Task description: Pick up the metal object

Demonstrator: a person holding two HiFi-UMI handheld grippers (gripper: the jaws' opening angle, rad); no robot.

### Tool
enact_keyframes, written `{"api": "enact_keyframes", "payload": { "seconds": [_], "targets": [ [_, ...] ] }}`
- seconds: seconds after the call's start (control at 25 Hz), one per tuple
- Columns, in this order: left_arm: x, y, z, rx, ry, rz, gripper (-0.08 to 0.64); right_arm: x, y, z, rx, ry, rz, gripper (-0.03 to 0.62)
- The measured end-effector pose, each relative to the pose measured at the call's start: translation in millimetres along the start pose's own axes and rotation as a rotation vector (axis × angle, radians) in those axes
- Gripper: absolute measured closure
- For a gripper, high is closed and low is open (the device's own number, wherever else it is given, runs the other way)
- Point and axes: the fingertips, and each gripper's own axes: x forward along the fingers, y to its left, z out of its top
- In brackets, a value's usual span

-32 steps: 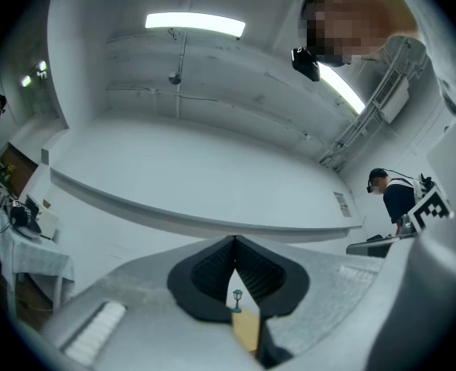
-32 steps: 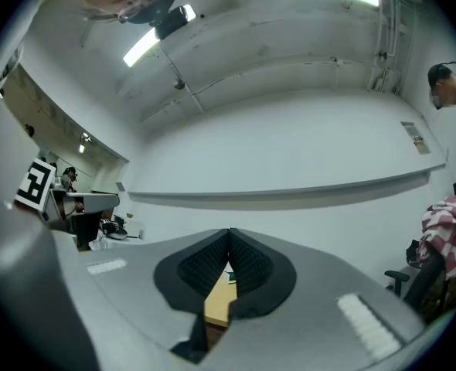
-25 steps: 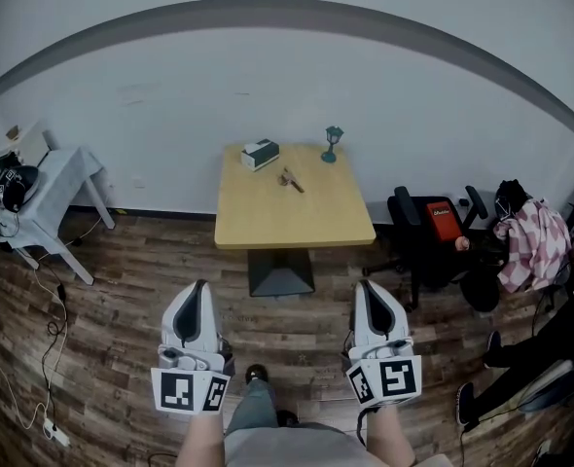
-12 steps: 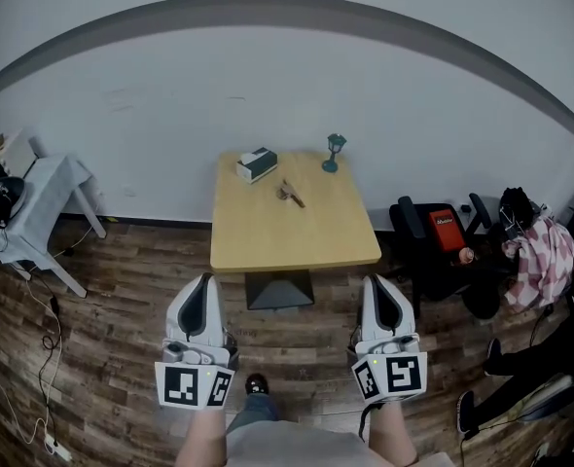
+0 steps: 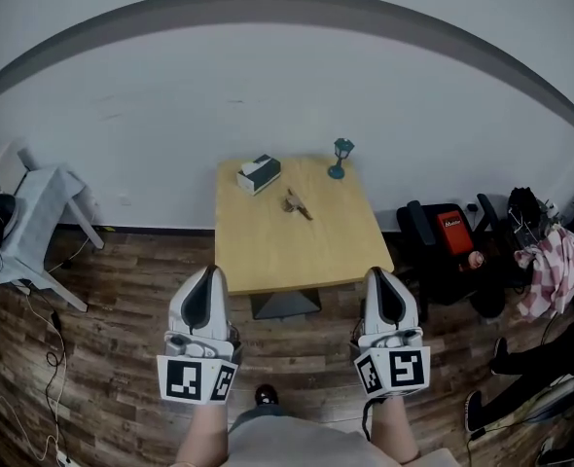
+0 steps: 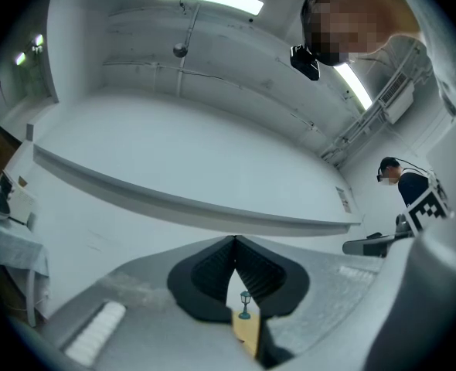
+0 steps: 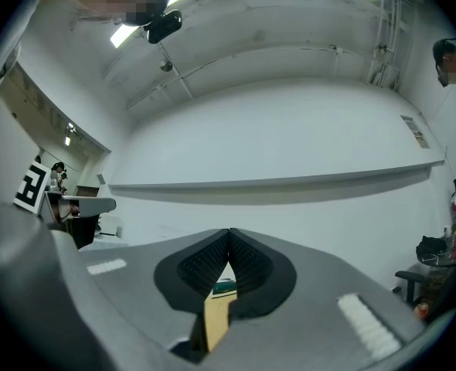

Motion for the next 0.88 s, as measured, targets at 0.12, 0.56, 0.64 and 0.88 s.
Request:
{"api": "enact_keyframes", "payload": {
  "seconds": [0.12,0.56,0.64,0.88],
  "targets": [
    [14.5,13.1,-6.3,0.002,0.005,-0.005,0.558,16.3,1.4,-4.0,-0.004,0.001,-0.009,0.591],
    [55.8,54.2,-20.8,-0.002,-0.012,-0.034,0.558,64.1,10.5,-17.3,-0.010,-0.009,-0.046,0.591],
    [60.7,59.2,-24.8,-0.008,-0.010,-0.039,0.558,69.0,11.0,-20.0,-0.004,-0.009,-0.054,0.591],
    [76.9,66.7,-41.7,-0.027,0.012,-0.063,0.558,80.2,8.2,-31.7,-0.004,0.015,-0.078,0.591]
  ]
}}
